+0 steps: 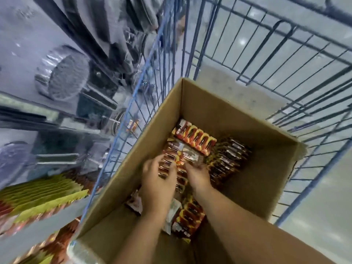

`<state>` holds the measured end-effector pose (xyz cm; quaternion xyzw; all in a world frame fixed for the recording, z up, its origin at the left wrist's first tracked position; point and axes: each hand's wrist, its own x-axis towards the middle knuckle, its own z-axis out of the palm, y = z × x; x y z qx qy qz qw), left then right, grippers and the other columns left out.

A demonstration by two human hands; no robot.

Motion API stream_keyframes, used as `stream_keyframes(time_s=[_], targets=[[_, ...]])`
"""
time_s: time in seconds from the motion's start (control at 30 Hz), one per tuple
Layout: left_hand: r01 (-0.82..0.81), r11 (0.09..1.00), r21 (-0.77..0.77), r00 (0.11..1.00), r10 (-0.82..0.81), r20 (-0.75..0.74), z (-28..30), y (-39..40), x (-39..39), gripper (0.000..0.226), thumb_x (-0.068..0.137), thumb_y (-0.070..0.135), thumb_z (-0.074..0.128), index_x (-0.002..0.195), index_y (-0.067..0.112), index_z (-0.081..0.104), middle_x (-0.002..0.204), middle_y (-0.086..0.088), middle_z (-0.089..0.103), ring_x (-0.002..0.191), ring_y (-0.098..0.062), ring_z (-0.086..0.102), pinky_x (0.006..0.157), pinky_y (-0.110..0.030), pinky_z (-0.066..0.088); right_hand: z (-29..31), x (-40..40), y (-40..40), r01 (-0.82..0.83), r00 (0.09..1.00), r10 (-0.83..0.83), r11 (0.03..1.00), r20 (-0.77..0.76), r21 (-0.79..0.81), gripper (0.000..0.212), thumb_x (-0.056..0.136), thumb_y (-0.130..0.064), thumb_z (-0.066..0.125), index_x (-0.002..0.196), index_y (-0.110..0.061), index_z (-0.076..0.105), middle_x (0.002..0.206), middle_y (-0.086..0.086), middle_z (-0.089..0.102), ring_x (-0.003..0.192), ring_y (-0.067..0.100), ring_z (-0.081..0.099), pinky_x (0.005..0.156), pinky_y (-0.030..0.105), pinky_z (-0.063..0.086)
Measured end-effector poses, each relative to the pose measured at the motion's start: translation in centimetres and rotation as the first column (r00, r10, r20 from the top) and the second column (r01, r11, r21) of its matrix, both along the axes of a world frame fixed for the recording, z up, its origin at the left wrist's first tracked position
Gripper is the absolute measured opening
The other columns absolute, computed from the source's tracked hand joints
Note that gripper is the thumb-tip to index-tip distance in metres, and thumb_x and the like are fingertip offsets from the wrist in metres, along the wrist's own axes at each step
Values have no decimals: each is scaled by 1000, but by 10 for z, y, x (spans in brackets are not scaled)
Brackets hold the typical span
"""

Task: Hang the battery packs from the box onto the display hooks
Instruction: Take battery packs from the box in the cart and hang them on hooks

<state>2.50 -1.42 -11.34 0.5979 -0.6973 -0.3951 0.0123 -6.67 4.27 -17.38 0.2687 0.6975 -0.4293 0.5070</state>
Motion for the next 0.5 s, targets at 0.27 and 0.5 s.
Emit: stream_keyframes(time_s=[0.27,0.5], targets=[[83,976,203,946,-141,291,-117,-16,-9,54,94,43,67,145,27,56,138,-9,58,122,-31,61,101,-46,54,-71,18,-17,74,997,-80,976,19,204,51,93,-38,73,138,-16,61,131,7,68,118,29,65,107,41,52],[118,962,247,881,-217,421,-162,-9,3,63,100,49,46,156,22,38,158,-14,40,143,-35,41,115,-44,36,-115,41,-30,139,988,-154,929,17,342,76,77,-48,72,144,-22,48,138,11,60,119,36,63,103,48,55]])
